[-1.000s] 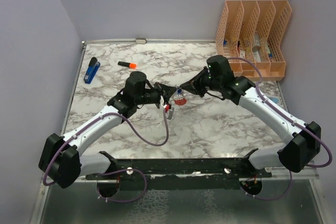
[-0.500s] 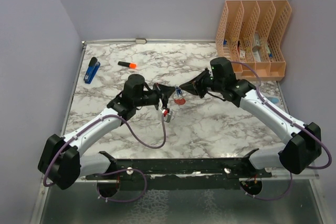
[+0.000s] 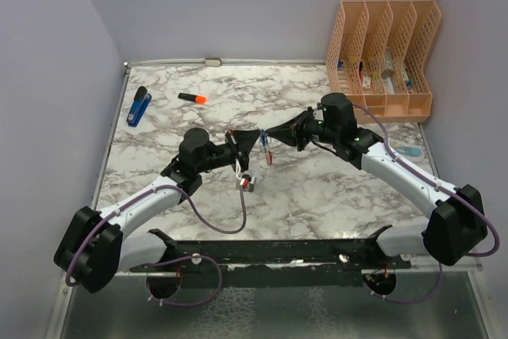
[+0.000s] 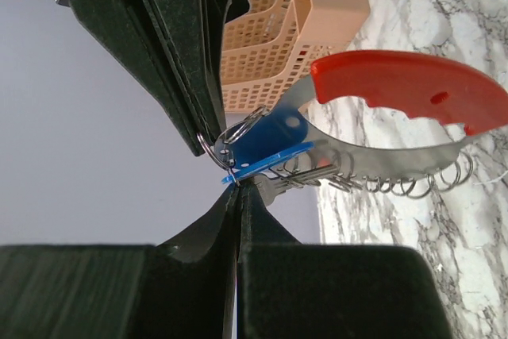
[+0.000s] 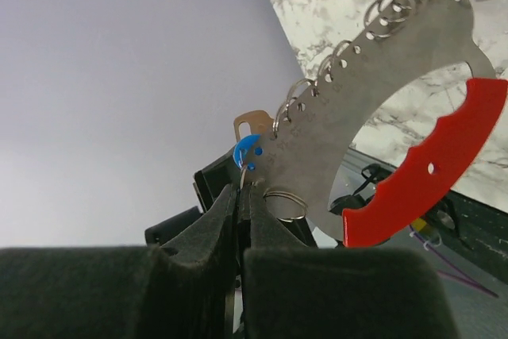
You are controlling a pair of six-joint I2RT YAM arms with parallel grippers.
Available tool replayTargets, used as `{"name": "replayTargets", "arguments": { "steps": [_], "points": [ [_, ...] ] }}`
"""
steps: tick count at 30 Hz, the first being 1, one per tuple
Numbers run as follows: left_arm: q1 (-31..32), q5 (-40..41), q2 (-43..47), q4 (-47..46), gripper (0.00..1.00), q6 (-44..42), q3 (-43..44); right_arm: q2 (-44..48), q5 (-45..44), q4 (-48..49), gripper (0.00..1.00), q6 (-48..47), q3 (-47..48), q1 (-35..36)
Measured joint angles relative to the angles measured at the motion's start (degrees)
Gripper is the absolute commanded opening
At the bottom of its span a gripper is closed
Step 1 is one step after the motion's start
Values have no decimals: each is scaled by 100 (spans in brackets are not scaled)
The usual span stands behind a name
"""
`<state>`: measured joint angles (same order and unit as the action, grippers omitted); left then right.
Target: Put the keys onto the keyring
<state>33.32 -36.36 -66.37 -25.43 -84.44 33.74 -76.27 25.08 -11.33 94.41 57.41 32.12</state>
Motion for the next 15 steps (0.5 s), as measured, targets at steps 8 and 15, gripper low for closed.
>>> {"name": "replayTargets", "arguments": {
  "steps": [8, 15],
  "points": [
    [2, 127, 4, -1078, 0, -66, -332, 98, 271, 614, 1, 525, -350, 0],
    [7, 155, -7, -1668, 0, -234, -586, 107, 420, 1084, 1, 1008, -575, 0]
  ]
}}
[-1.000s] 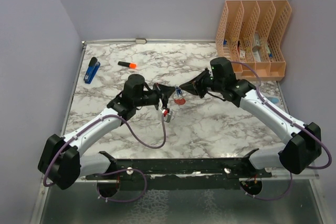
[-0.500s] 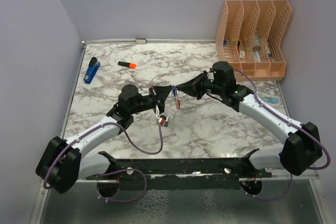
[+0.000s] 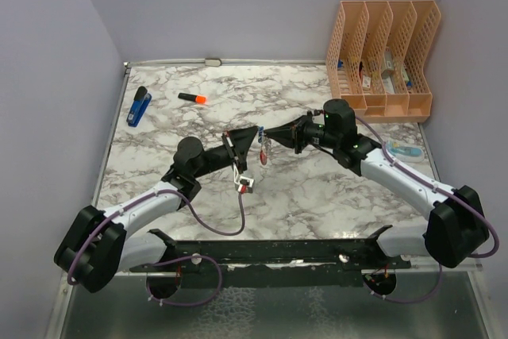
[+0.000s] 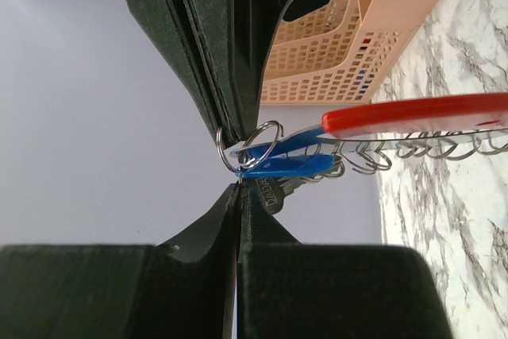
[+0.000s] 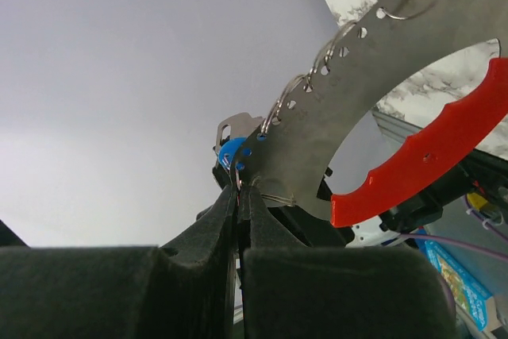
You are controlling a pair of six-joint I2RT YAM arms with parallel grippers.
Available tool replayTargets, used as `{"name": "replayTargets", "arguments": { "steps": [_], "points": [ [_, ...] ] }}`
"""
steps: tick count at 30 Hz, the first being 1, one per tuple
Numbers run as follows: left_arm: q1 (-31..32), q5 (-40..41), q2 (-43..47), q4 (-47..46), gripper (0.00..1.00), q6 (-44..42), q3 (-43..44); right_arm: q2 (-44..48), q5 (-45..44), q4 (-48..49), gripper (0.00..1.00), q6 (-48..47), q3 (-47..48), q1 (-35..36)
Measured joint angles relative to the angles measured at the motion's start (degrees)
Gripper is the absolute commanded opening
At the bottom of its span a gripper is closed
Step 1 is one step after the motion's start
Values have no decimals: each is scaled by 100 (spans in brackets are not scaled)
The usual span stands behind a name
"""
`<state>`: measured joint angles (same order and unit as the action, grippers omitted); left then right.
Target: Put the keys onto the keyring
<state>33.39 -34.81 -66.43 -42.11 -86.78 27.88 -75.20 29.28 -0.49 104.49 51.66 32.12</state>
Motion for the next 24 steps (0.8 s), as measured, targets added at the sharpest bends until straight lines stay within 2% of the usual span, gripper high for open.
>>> {"name": "replayTargets", "arguments": {
  "steps": [10, 24],
  "points": [
    [127, 168, -9, -651, 0, -79, -264, 118, 48, 557, 1, 643, -332, 2],
    [516, 1012, -452, -1775, 0, 35, -304, 138, 39, 1425, 1, 1351, -575, 0]
  ]
}}
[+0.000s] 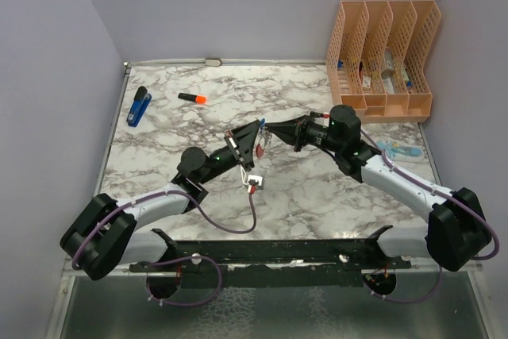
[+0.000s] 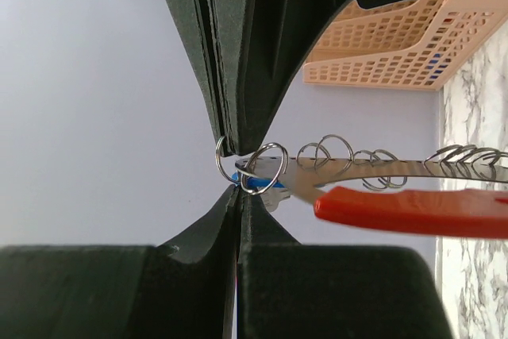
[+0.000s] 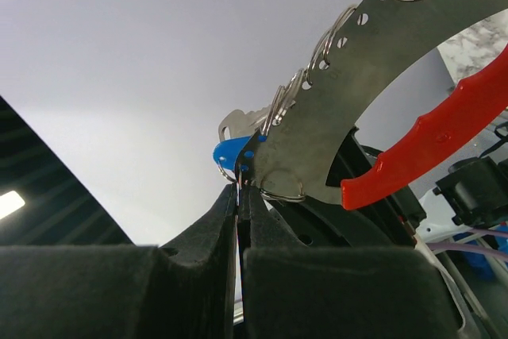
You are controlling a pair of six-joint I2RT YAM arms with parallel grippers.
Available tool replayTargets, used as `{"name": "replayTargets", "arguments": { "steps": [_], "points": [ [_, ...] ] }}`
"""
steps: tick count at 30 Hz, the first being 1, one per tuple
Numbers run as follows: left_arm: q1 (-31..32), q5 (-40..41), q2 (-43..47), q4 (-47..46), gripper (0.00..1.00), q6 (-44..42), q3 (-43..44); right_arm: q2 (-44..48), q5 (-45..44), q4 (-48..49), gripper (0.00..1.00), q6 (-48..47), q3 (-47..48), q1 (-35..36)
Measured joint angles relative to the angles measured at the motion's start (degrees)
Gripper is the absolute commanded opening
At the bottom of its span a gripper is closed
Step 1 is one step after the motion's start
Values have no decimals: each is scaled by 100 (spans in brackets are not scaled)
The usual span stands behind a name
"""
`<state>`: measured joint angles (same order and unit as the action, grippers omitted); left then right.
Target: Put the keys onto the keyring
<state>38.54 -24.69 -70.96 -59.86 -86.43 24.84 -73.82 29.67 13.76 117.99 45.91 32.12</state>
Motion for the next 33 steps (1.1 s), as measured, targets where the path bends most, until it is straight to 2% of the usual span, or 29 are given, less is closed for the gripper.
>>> {"name": "replayTargets", "arguments": {
  "steps": [12, 21, 26, 28, 32, 33],
  "points": [
    [372, 715, -229, -485, 0, 109, 0, -42, 0, 1071, 1, 129, -345, -4],
    [601, 1237, -385, -717, 0, 319, 98, -83, -17, 1513, 1, 177, -490, -31],
    [638, 1320, -382, -739, 5, 326, 98, -96, -26, 1672, 1, 177, -514, -31],
    [662, 1368, -369, -726, 8, 345, 98, -96, -37, 1681, 1, 177, -527, -31],
    [695, 1408, -192, -468, 33, 400, 98, -72, -55, 1606, 1, 177, -527, -28],
    [704, 1408, -140, -407, 36, 442, 98, -57, -68, 1569, 1, 177, -527, -26]
  ]
}}
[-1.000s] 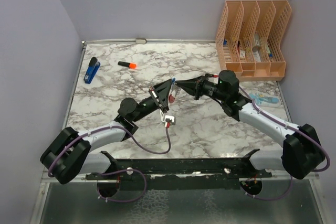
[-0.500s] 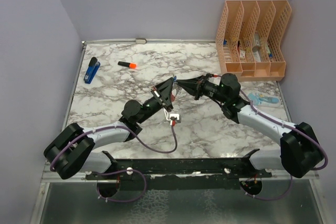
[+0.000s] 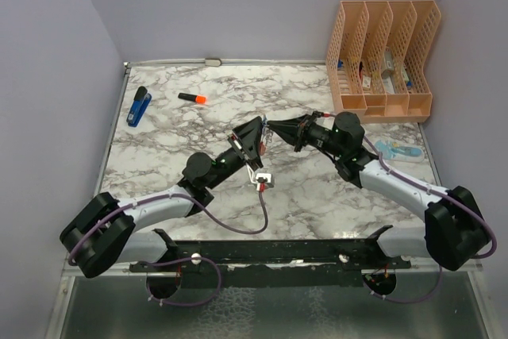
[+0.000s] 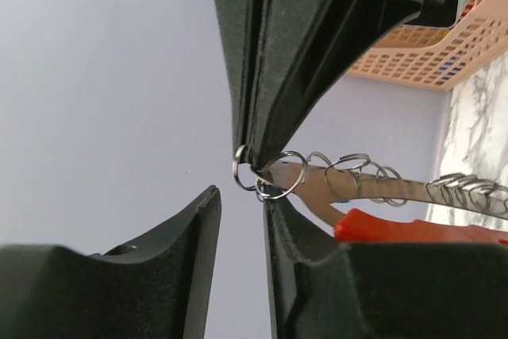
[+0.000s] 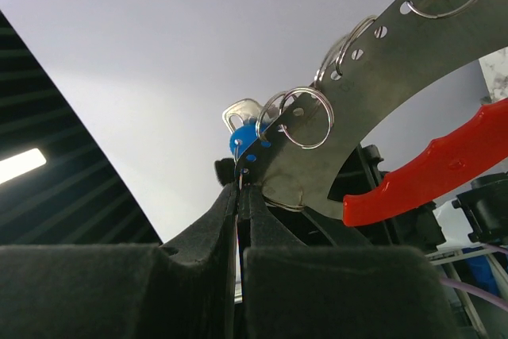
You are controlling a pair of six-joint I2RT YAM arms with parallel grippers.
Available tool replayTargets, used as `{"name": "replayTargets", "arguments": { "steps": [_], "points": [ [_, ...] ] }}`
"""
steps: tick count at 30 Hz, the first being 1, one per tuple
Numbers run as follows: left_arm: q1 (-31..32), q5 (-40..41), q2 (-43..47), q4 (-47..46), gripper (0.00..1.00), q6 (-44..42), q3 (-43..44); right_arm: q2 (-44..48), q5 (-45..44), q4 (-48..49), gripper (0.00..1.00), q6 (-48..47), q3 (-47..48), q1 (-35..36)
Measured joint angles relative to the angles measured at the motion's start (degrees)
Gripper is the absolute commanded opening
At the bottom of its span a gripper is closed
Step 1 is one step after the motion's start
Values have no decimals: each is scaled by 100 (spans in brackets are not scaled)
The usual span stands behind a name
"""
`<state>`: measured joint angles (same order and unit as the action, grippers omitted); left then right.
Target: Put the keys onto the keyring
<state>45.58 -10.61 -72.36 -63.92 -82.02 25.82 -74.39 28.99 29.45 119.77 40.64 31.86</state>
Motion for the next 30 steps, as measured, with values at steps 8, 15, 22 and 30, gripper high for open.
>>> {"name": "replayTargets", "arguments": {
  "steps": [8, 15, 22, 30],
  "points": [
    [26, 0, 470, 487, 44, 192, -87, 155, -136, -350, 1, 0, -33, 0],
    [28, -72, 1145, 1515, 44, 538, -232, 258, -264, -555, 1, -7, -223, 0],
    [28, -293, 1528, 2695, 44, 1318, -28, 232, -262, -420, 1, -221, -546, 0],
    [28, -737, 1526, 3724, 43, 2048, 601, 46, -61, -214, 1, -658, -533, 0]
  ]
}}
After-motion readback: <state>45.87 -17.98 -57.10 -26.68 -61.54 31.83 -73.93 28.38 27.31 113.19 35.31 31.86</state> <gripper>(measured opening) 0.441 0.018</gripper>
